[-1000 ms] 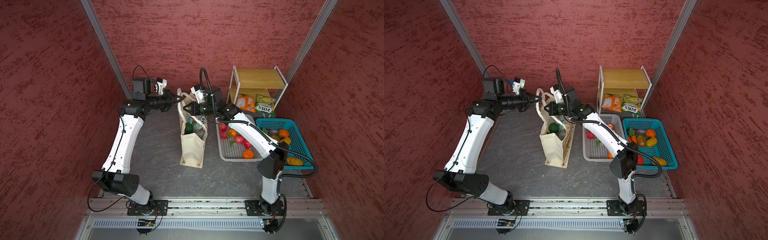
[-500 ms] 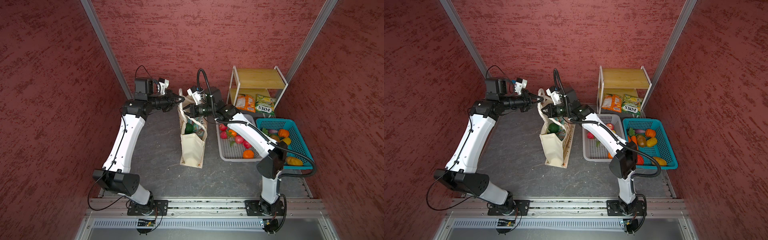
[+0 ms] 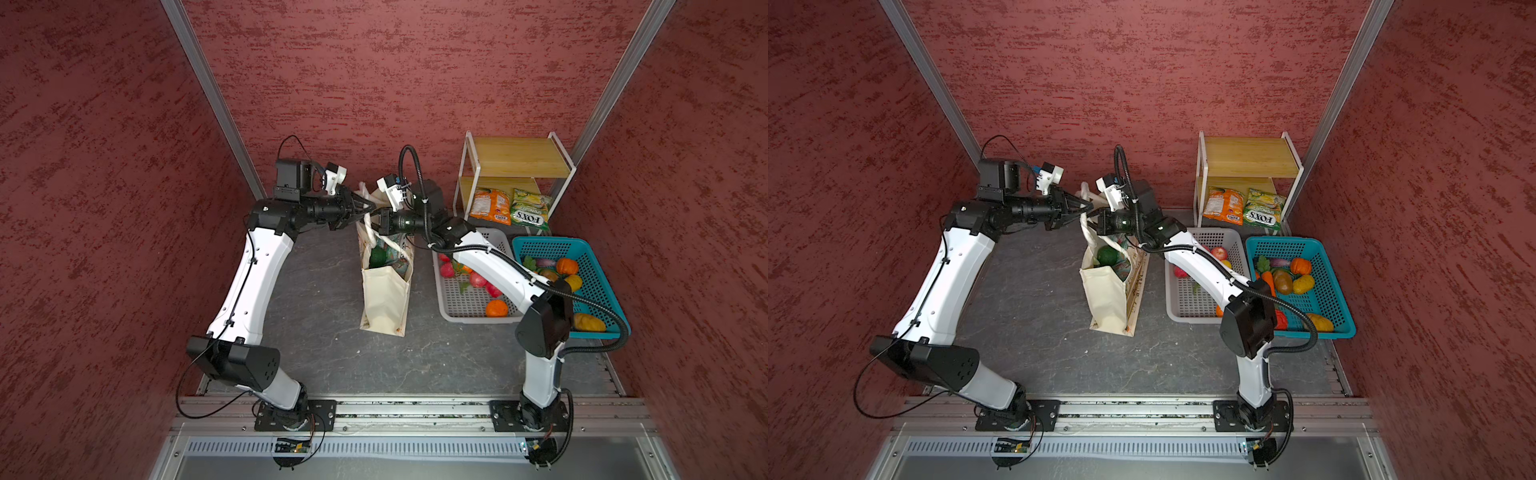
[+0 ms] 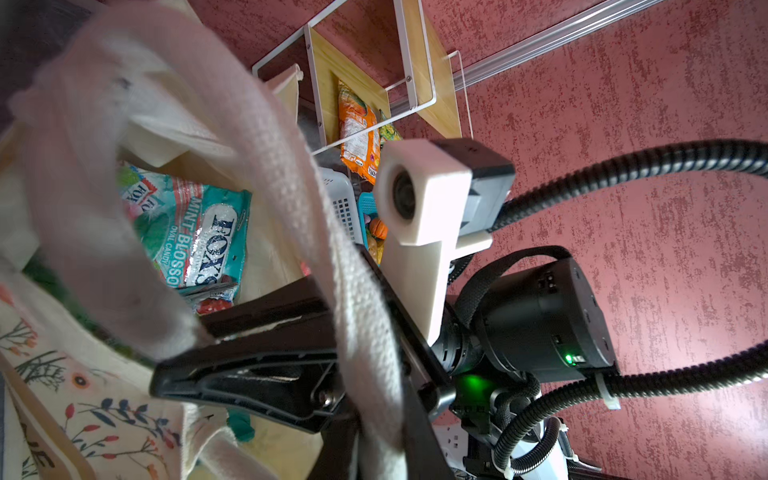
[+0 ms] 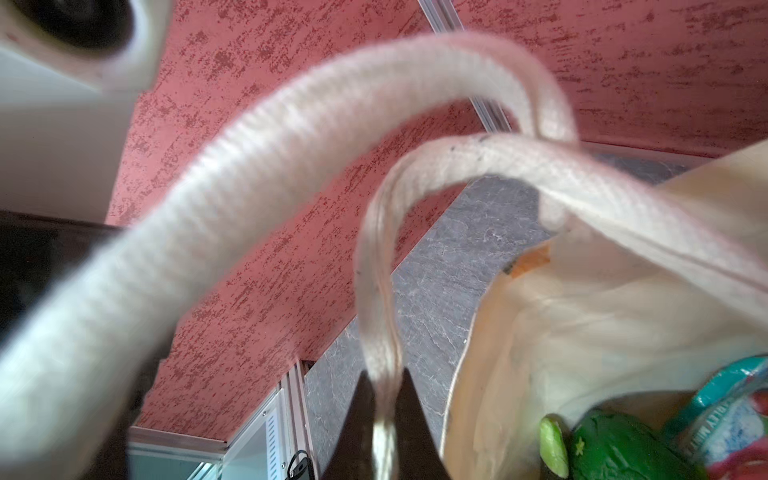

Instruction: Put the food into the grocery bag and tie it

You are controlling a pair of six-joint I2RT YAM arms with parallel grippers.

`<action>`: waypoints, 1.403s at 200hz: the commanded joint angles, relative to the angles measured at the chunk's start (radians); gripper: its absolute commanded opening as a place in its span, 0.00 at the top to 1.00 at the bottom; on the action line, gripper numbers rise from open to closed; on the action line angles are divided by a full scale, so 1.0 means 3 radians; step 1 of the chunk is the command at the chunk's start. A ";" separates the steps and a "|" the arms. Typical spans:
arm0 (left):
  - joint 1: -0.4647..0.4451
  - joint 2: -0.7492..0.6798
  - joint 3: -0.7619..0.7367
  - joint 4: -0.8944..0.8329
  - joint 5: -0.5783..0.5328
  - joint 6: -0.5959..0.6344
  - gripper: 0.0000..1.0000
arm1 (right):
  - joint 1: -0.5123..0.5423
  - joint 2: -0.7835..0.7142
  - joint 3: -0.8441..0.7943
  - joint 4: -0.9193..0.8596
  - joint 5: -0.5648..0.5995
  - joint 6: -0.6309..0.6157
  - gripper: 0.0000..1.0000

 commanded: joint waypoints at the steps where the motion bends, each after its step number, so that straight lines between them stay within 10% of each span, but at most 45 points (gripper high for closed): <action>1: -0.0054 0.0027 0.0049 -0.0167 0.0124 0.0124 0.80 | -0.0036 -0.0074 0.0196 0.0302 -0.0044 0.0030 1.00; 96: 0.0029 -0.0109 0.0178 -0.0100 0.0065 0.0141 0.44 | -0.0140 -0.0227 -0.0005 0.0692 0.0015 0.0159 1.00; 161: 0.0563 -0.0554 -0.0688 0.1251 -0.0174 -0.0984 0.60 | -0.0154 -0.0308 -0.0143 0.0786 -0.0002 0.0193 1.00; 280: 0.0201 -0.0020 -0.0623 0.1376 -0.0291 -0.1119 0.64 | -0.0074 -0.0527 -0.0547 0.0783 -0.0039 0.0157 1.00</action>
